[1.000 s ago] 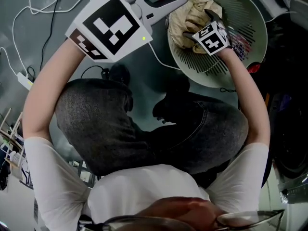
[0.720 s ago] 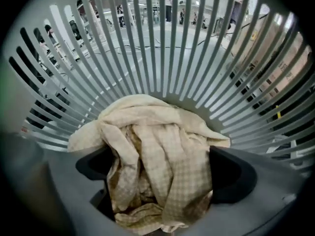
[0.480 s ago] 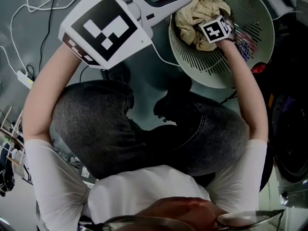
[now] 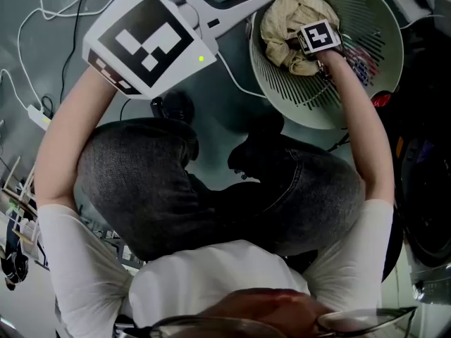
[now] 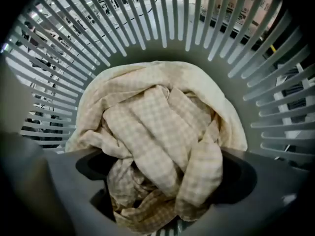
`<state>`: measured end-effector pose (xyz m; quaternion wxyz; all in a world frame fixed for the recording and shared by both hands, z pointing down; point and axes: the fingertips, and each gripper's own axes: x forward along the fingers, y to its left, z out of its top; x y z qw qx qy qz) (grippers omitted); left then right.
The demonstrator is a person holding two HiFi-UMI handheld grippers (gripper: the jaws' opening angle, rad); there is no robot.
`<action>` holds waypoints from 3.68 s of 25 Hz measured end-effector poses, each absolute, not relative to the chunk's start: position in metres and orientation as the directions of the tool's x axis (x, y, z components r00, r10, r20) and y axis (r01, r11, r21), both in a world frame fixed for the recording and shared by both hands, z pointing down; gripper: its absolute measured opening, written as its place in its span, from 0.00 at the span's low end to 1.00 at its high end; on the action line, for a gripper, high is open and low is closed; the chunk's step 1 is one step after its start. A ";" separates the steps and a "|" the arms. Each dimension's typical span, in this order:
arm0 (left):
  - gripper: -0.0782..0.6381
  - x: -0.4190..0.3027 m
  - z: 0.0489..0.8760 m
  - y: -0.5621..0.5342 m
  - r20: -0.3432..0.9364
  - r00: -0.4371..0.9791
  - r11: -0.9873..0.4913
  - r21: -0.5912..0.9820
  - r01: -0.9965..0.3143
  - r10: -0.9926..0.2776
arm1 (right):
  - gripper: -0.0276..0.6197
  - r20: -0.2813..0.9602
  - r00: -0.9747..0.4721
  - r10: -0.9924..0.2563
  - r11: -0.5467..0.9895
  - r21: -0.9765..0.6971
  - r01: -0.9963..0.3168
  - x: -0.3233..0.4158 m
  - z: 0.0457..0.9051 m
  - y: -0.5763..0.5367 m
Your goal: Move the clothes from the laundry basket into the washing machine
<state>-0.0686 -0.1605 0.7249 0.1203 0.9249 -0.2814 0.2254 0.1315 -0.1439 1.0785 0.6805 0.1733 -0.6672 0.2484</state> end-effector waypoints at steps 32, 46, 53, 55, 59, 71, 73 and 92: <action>0.12 -0.077 0.718 -0.164 0.490 0.711 -0.786 0.080 -0.613 -0.505 | 0.30 0.991 -0.083 0.109 0.862 -0.136 -0.489 0.131 1.040 -0.154; 0.12 -0.060 0.685 -0.180 0.470 0.722 -0.813 0.017 -0.583 -0.508 | 0.30 0.943 -0.334 -0.011 0.842 -0.171 -0.511 0.118 0.912 -0.157; 0.12 -0.054 0.668 -0.186 0.455 0.725 -0.815 -0.003 -0.580 -0.517 | 0.30 0.899 -0.427 -0.101 0.862 -0.136 -0.489 0.118 0.858 -0.159; 0.12 -0.051 0.665 -0.187 0.456 0.721 -0.813 -0.010 -0.582 -0.521 | 0.30 0.887 -0.444 -0.124 0.869 -0.119 -0.480 0.119 0.843 -0.158; 0.12 -0.042 0.655 -0.189 0.473 0.710 -0.822 -0.056 -0.567 -0.522 | 0.30 0.866 -0.471 -0.164 0.878 -0.089 -0.470 0.122 0.811 -0.157; 0.12 -0.014 0.598 -0.184 0.418 0.759 -0.851 -0.075 -0.519 -0.499 | 0.30 0.743 -0.571 -0.349 0.806 -0.073 -0.587 0.133 0.710 -0.172; 0.12 -0.003 0.583 -0.184 0.396 0.776 -0.858 -0.067 -0.509 -0.491 | 0.30 0.717 -0.582 -0.385 0.790 -0.070 -0.609 0.136 0.695 -0.176; 0.12 0.103 0.551 -0.187 0.293 0.850 -0.879 0.056 -0.473 -0.438 | 0.31 0.561 -0.505 -0.656 0.611 0.001 -0.792 0.192 0.617 -0.174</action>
